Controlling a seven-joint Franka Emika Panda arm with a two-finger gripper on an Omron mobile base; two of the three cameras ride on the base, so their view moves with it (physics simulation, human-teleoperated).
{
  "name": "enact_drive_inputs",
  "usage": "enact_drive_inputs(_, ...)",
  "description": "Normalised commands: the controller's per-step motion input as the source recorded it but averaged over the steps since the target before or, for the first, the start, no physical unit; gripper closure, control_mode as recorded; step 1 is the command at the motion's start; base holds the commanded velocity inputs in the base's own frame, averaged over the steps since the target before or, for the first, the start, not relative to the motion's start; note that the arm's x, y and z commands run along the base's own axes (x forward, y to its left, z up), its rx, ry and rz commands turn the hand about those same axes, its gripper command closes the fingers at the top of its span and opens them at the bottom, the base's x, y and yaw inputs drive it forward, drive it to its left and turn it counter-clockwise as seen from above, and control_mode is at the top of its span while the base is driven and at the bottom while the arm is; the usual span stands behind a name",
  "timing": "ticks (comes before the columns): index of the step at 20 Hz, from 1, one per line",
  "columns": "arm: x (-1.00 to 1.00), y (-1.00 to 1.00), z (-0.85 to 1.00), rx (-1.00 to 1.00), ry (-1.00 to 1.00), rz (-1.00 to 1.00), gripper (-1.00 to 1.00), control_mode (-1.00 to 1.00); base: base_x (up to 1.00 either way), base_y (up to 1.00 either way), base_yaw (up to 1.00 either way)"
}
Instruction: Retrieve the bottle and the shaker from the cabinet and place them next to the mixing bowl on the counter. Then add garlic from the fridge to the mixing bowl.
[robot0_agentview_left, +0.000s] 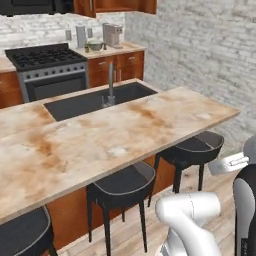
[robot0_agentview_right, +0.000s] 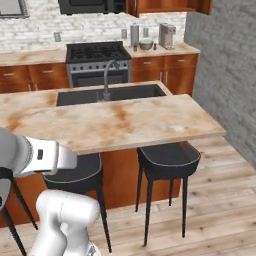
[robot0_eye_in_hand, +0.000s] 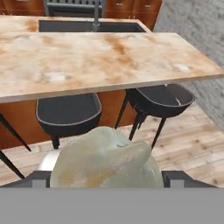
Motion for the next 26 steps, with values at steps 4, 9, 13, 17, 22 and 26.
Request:
enact_drive_inputs(4, 0.0, 0.0, 0.0, 0.0, 0.0, 0.0, 1.0, 1.0, 0.96, -1.0, 0.14)
enact_drive_inputs(9, 0.0, 0.0, 0.0, 0.0, 0.0, 0.0, 1.0, 1.0, 0.76, -1.0, 0.1)
enact_drive_inputs(13, 0.0, 0.0, 0.0, 0.0, 0.0, 0.0, 1.0, 1.0, 0.65, -1.0, 0.09)
enact_drive_inputs(17, 0.0, 0.0, 0.0, 0.0, 0.0, 0.0, 1.0, 1.0, 0.86, -1.0, 0.13)
enact_drive_inputs(22, 0.0, 0.0, 0.0, 0.0, 0.0, 0.0, 1.0, 1.0, 0.95, -1.0, 0.23)
enact_drive_inputs(26, 0.0, 0.0, 0.0, 0.0, 0.0, 0.0, 1.0, 1.0, 0.76, -1.0, 0.29)
